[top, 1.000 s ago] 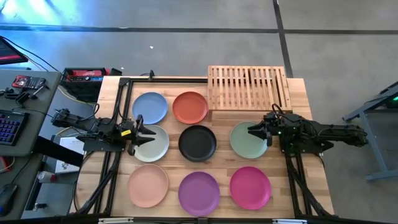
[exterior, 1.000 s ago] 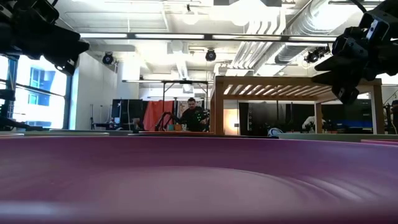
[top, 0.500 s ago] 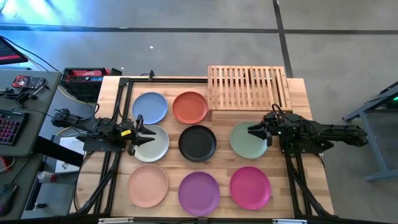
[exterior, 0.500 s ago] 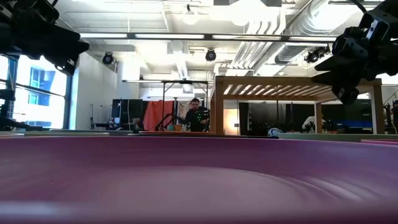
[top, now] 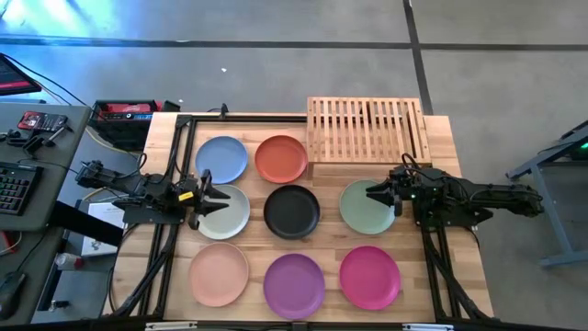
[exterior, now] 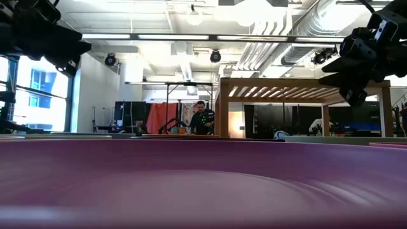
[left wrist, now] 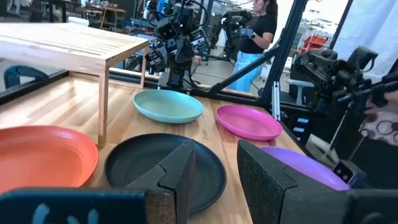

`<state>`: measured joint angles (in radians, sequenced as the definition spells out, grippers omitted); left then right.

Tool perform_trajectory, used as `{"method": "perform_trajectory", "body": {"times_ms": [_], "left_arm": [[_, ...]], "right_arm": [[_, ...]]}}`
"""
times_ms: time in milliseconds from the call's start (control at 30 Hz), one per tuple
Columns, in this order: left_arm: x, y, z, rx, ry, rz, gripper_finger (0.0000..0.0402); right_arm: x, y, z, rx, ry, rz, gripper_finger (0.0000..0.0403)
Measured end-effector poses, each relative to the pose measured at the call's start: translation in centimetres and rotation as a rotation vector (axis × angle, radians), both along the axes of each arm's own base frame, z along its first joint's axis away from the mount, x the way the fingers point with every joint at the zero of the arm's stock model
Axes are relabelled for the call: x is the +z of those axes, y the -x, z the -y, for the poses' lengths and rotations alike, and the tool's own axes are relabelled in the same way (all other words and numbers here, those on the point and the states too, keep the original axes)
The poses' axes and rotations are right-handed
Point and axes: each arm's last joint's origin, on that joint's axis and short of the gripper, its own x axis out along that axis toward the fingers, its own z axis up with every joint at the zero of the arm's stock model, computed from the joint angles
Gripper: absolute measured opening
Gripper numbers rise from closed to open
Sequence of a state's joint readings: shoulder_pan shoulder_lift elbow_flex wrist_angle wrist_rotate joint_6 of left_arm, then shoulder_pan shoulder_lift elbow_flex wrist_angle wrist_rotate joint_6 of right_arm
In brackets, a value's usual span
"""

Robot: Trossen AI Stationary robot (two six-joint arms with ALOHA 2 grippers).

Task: Place and stack plates onto a shelf
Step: Put the green plate on the shelf

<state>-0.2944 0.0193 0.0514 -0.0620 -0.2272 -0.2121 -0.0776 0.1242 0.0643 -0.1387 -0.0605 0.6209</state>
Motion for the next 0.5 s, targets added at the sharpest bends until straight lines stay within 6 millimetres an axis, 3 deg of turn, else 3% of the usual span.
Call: {"method": "perform_trajectory", "body": {"times_ms": [300, 500], "left_arm": [[0.0, 0.0, -0.01, 0.006, 0.075, -0.005, 0.0108], [0.07, 0.0, -0.01, 0.01, 0.26, -0.01, 0.0108]], "right_arm": [[0.0, 0.0, 0.0, 0.019, 0.1, -0.002, 0.0103], [0.0, 0.0, 0.0, 0.019, 0.097, -0.001, 0.0103]]}}
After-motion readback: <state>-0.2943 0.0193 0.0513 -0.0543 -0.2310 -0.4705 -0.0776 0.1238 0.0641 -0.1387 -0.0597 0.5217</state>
